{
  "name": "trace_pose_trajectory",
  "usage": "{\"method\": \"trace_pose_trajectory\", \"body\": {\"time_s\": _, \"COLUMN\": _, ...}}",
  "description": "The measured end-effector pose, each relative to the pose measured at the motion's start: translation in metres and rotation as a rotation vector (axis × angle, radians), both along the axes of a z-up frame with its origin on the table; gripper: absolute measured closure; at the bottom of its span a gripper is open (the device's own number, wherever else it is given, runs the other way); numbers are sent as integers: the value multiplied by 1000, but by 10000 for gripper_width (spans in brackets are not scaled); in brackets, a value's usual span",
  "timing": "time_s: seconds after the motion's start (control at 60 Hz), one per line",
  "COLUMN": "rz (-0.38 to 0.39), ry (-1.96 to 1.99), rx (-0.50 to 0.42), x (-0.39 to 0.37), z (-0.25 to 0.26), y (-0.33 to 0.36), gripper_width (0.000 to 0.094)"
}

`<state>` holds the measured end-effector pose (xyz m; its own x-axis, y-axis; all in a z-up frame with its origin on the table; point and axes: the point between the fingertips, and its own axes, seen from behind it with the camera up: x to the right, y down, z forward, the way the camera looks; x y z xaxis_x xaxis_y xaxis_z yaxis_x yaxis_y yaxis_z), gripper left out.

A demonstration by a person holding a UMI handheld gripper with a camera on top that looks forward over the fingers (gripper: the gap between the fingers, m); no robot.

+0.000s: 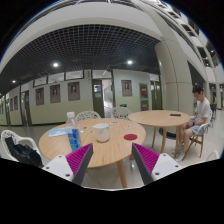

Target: Pour water

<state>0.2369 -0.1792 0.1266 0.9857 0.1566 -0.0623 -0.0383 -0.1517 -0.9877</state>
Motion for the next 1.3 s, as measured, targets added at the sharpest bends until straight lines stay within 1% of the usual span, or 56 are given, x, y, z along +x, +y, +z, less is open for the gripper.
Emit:
{"method": "trace_pose_trajectory", "body": {"time_s": 0.1, "rz": 3, "ry": 1, "rx": 6, "x": 0, "z": 2, "y": -1, "gripper_width": 97}}
{"method": "trace_pose_trajectory", "body": {"time_s": 0.317, "rz": 43, "ry": -18, "rx": -7, "x": -9, "z": -2, "y": -4, "gripper_width": 100}}
{"method": "trace_pose_trajectory", "body": {"time_s": 0.333, "rz": 48, "ry": -19, "rx": -5, "x": -20, "z": -11, "y": 3, "gripper_width": 101}}
{"method": "trace_pose_trajectory", "body": {"time_s": 0.433, "rz": 97, "ry": -26, "rx": -8, "x": -31, "z": -12, "y": -2, "gripper_width": 103}}
{"method": "trace_pose_trajectory", "body": {"time_s": 0.45, "rz": 104, "ry": -27, "rx": -10, "x": -45, "z": -6, "y": -1, "gripper_width": 102}}
{"method": "trace_pose_trajectory", "body": {"time_s": 0.533, "rz": 146, "ry": -23, "rx": -14, "x": -64, "z": -8, "y": 2, "gripper_width": 100}}
{"method": "trace_pose_trajectory", "body": {"time_s": 0.55, "rz": 155, "ry": -24, "rx": -13, "x": -78, "z": -8, "y": 6, "gripper_width": 99}}
{"method": "trace_pose_trajectory", "body": {"time_s": 0.667, "rz": 220, "ry": -30, "rx": -15, "x": -105, "z": -16, "y": 17, "gripper_width": 98}}
{"method": "trace_pose_trajectory", "body": {"time_s": 0.683, "rz": 226, "ry": -31, "rx": -18, "x": -130, "z": -17, "y": 24, "gripper_width": 101}}
{"method": "trace_pose_trajectory", "body": {"time_s": 0.717, "rz": 238, "ry": -31, "rx": -17, "x": -139, "z": -20, "y": 30, "gripper_width": 99}}
{"method": "trace_pose_trajectory", "body": {"time_s": 0.883, "rz": 211, "ry": -24, "rx": 6, "x": -186, "z": -28, "y": 96, "gripper_width": 103}}
{"method": "trace_pose_trajectory", "body": {"time_s": 1.0, "rz": 153, "ry": -23, "rx": 17, "x": -201, "z": -31, "y": 141, "gripper_width": 111}}
{"method": "trace_pose_trajectory", "body": {"time_s": 1.033, "rz": 142, "ry": -29, "rx": 23, "x": -204, "z": -29, "y": 148, "gripper_width": 135}}
{"method": "trace_pose_trajectory", "body": {"time_s": 1.1, "rz": 107, "ry": -76, "rx": 19, "x": -202, "z": -32, "y": 158, "gripper_width": 496}}
{"method": "trace_pose_trajectory", "body": {"time_s": 1.15, "rz": 102, "ry": -67, "rx": 23, "x": -203, "z": -32, "y": 160, "gripper_width": 511}}
{"method": "trace_pose_trajectory", "body": {"time_s": 1.233, "rz": 96, "ry": -42, "rx": 12, "x": -202, "z": -34, "y": 162, "gripper_width": 620}}
{"method": "trace_pose_trajectory", "body": {"time_s": 1.3, "rz": 109, "ry": -11, "rx": 0, "x": -205, "z": -33, "y": 161, "gripper_width": 644}}
